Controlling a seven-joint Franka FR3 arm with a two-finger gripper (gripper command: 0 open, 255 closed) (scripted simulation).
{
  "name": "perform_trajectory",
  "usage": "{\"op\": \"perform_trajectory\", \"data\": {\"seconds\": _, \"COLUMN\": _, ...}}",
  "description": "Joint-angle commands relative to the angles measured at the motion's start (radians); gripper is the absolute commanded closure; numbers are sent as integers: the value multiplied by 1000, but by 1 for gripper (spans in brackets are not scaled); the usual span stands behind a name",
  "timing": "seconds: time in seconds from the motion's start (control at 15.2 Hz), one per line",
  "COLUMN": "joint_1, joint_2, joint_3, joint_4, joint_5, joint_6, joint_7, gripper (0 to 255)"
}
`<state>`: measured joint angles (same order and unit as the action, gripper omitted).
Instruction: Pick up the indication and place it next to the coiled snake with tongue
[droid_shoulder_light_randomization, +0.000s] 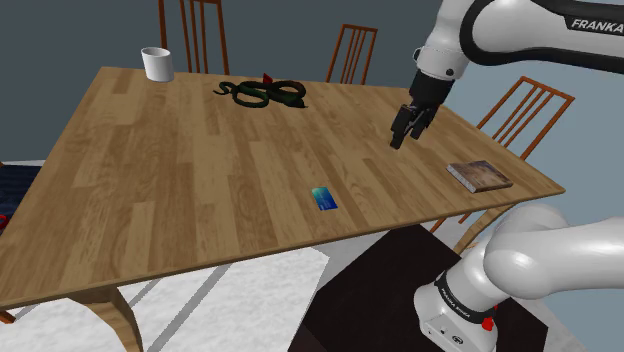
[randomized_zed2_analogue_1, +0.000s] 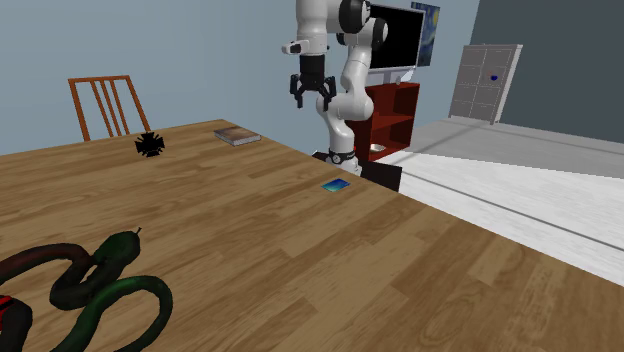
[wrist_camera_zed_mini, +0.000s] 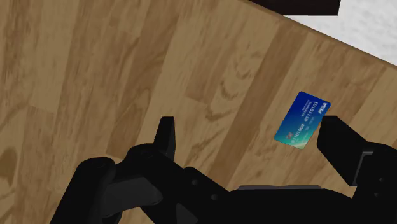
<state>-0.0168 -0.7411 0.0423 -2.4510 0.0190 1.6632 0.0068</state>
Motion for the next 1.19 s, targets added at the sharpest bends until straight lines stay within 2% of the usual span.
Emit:
{"op": "perform_trajectory", "data": {"seconds": 0.0, "joint_1": 0, "joint_2": 0, "joint_3": 0, "joint_4": 0, "joint_5": 0, "joint_6": 0, "joint_7": 0, "gripper": 0}}
{"op": "perform_trajectory", "data": {"seconds": 0.33, "joint_1": 1, "joint_2": 50, "joint_3": 101, "joint_4": -94, "joint_5": 51, "joint_6": 197, "joint_7": 173, "gripper": 0}}
{"op": "perform_trajectory", "data": {"seconds": 0.66, "joint_1": -10, "joint_2": 163, "joint_3": 209, "joint_4": -138, "joint_5": 78, "joint_6": 406, "joint_7": 352, "gripper": 0}}
{"op": "perform_trajectory", "data": {"seconds": 0.92, "joint_1": -39, "joint_2": 294, "joint_3": 302, "joint_4": -134, "joint_5": 62, "joint_6": 569, "joint_7": 511, "gripper": 0}}
{"op": "perform_trajectory", "data": {"seconds": 1.12, "joint_1": -78, "joint_2": 411, "joint_3": 374, "joint_4": -108, "joint_5": 12, "joint_6": 682, "joint_7": 649, "gripper": 0}}
